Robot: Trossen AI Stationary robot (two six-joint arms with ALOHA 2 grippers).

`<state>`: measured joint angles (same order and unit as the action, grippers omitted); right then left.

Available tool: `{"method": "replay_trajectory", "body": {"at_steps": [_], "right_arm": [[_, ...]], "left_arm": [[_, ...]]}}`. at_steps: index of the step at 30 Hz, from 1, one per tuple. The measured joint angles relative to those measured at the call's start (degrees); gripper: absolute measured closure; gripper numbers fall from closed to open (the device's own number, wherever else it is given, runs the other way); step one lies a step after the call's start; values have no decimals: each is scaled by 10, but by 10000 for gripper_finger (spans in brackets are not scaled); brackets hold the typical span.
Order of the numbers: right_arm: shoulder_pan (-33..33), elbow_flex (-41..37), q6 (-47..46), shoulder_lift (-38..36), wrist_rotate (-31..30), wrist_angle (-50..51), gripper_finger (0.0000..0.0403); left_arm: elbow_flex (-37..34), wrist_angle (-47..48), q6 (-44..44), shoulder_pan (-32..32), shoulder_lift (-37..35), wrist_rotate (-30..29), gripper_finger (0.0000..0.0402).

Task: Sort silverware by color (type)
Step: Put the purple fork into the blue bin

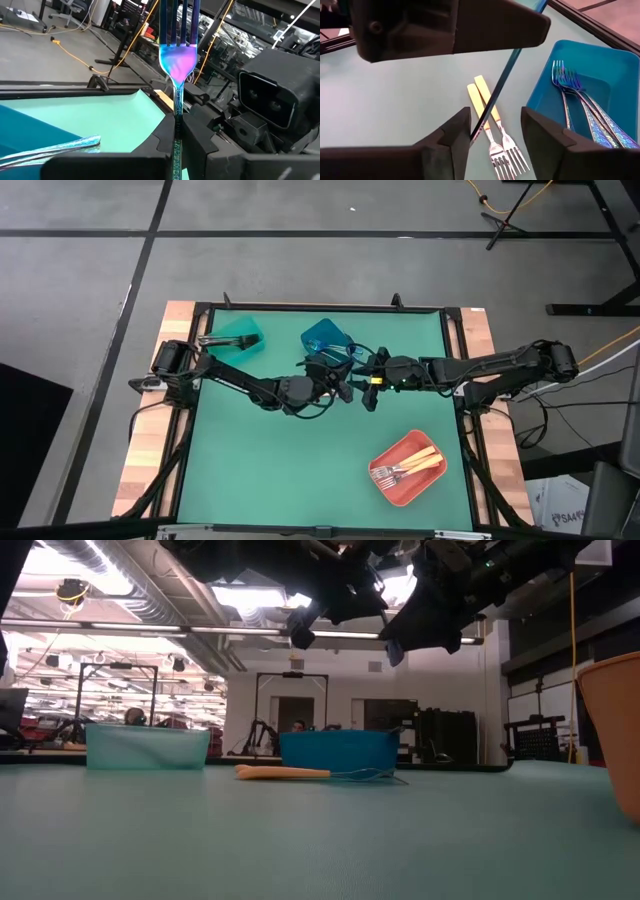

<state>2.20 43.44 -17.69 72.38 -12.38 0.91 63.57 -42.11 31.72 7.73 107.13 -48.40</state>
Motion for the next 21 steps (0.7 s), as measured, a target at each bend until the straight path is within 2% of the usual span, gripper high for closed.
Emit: {"method": "replay_trajectory", "body": {"at_steps": [9,21], "right_arm": [[0,0,0,0,2,-6,296],[0,0,0,0,-2,-4,397]], "left_arm": [[0,0,11,0,0,0,386],[0,1,12,0,0,-3,386]]}}
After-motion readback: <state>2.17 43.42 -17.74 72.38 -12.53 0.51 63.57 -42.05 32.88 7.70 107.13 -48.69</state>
